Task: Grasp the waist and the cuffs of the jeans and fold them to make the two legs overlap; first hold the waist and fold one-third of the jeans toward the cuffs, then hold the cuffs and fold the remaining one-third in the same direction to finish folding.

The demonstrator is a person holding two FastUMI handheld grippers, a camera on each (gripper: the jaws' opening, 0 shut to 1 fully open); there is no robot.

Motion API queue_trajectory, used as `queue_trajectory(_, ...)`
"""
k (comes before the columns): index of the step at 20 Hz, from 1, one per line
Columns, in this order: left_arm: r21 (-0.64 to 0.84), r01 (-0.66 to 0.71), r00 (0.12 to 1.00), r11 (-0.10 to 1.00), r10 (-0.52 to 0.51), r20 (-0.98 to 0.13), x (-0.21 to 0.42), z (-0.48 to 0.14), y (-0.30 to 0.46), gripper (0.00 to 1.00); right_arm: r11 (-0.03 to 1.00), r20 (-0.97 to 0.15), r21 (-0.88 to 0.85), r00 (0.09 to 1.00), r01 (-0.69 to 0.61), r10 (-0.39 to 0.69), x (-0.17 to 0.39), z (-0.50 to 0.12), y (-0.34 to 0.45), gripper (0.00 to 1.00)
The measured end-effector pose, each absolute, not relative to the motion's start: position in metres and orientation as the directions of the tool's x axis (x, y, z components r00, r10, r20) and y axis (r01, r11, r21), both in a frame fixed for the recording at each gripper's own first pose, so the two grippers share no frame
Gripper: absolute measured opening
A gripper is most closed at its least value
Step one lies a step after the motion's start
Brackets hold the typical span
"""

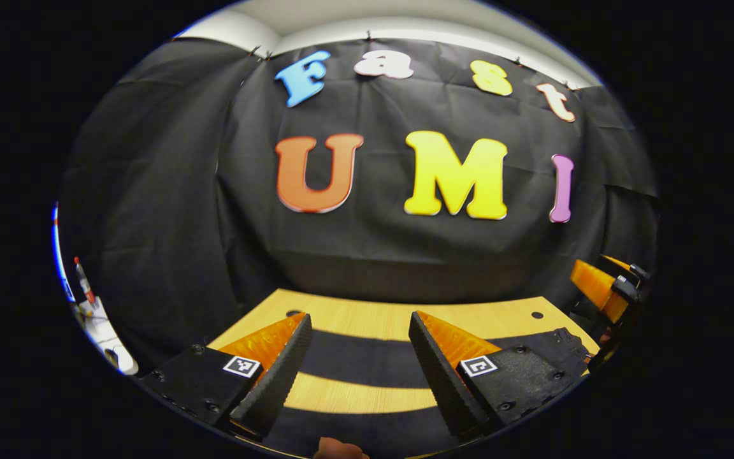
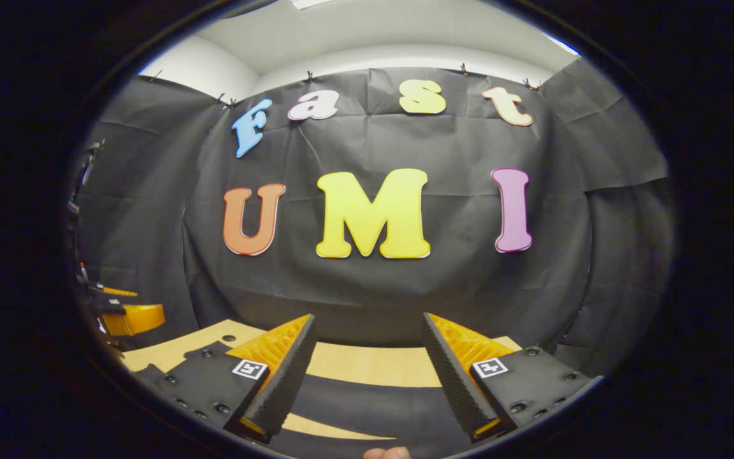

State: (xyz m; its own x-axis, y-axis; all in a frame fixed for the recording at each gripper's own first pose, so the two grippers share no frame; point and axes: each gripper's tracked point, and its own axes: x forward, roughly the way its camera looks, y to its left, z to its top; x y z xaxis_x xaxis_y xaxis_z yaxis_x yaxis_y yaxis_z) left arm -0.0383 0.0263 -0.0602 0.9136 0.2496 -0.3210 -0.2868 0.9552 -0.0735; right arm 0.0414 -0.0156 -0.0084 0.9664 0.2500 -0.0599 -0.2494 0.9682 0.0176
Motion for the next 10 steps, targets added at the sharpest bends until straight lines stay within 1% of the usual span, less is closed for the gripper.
queue_trajectory(2,-0.195,-0.413,0.837,0.89,0.287,-0.465,-0.073,-0.1,0.045,0.98,0.97,-0.078,0.01,0.966,-0.245,0.245,0.042,-0.013,-0.021,0.97)
queue_trajectory(3,-0.267,-0.491,0.791,0.829,0.296,-0.536,-0.09,-0.12,0.055,0.98,0.97,-0.087,0.011,0.967,-0.241,0.241,0.043,-0.017,-0.024,0.97)
queue_trajectory(5,-0.402,-0.65,0.699,0.645,0.298,-0.65,-0.129,-0.152,0.073,1.0,0.974,-0.101,0.009,0.969,-0.227,0.227,0.045,-0.02,-0.033,0.97)
queue_trajectory(6,-0.428,-0.719,0.648,0.547,0.304,-0.699,-0.15,-0.165,0.083,0.99,0.976,-0.105,0.004,0.97,-0.219,0.219,0.046,-0.02,-0.038,0.97)
queue_trajectory(8,-0.449,-0.811,0.563,0.375,0.292,-0.773,-0.192,-0.184,0.092,0.99,0.98,-0.114,-0.011,0.974,-0.2,0.198,0.049,-0.022,-0.048,0.97)
queue_trajectory(10,-0.474,-0.851,0.522,0.225,0.261,-0.812,-0.222,-0.194,0.089,0.99,0.983,-0.124,-0.015,0.976,-0.181,0.177,0.05,-0.024,-0.059,0.97)
